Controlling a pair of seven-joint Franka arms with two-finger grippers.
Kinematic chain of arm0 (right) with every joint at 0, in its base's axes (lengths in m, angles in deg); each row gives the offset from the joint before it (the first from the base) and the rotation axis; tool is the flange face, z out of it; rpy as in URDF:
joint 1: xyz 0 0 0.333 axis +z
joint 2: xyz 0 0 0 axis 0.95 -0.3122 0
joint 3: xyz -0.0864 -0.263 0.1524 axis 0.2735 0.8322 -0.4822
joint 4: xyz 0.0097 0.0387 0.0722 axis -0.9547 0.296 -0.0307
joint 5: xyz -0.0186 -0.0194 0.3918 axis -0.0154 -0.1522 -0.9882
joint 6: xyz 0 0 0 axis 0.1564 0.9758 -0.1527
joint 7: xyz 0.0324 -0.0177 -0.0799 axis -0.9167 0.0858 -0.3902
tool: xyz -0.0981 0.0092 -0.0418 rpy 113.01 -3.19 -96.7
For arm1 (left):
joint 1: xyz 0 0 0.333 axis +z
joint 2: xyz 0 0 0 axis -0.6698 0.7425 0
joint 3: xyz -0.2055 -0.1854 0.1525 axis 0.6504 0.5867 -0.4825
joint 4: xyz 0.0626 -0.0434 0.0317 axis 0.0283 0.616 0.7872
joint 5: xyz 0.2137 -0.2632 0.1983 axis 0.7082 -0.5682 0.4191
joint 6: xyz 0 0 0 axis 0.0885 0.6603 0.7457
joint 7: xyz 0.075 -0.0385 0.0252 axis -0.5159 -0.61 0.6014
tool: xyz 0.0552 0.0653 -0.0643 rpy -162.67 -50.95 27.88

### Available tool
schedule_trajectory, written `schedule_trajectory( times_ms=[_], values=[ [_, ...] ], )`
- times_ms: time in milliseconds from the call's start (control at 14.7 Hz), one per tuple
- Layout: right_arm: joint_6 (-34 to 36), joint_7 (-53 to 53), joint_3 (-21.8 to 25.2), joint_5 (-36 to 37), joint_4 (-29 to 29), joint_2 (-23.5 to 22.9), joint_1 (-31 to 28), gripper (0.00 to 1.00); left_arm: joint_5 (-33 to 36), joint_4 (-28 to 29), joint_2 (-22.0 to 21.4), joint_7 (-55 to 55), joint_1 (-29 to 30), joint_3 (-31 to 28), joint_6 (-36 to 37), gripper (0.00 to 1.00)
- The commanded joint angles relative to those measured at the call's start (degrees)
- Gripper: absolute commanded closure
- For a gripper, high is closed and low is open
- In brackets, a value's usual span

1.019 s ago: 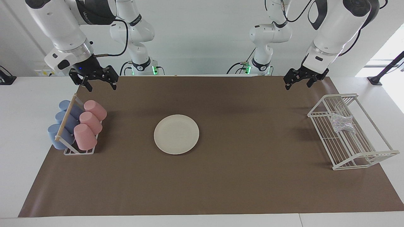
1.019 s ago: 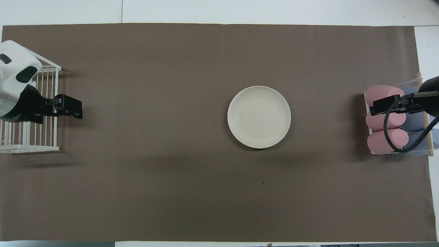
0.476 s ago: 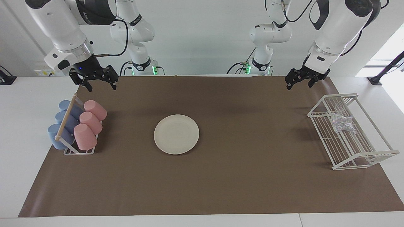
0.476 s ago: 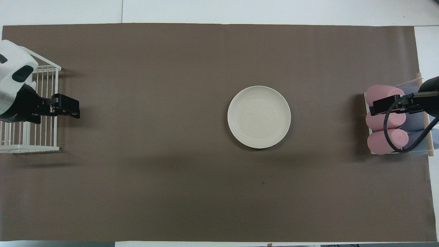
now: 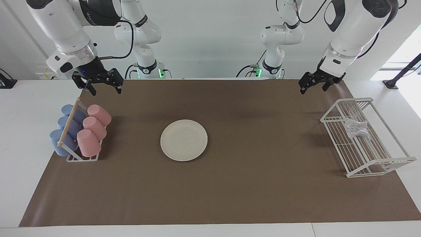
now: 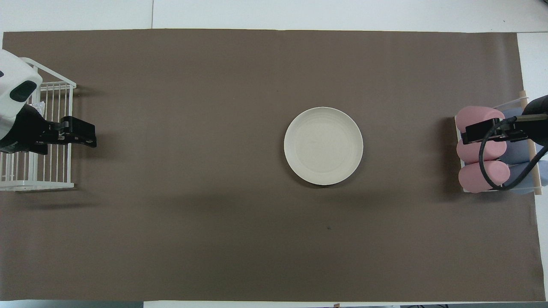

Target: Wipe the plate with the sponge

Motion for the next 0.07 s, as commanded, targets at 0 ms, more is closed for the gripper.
schedule_trajectory(
  times_ms=[0],
  values=[
    [0.86, -1.22, -0.27, 1.22, -0.34, 0.43, 0.14, 0.00, -0.54, 0.19, -0.10, -0.83, 0.11, 0.11, 0.64, 0.00]
  ],
)
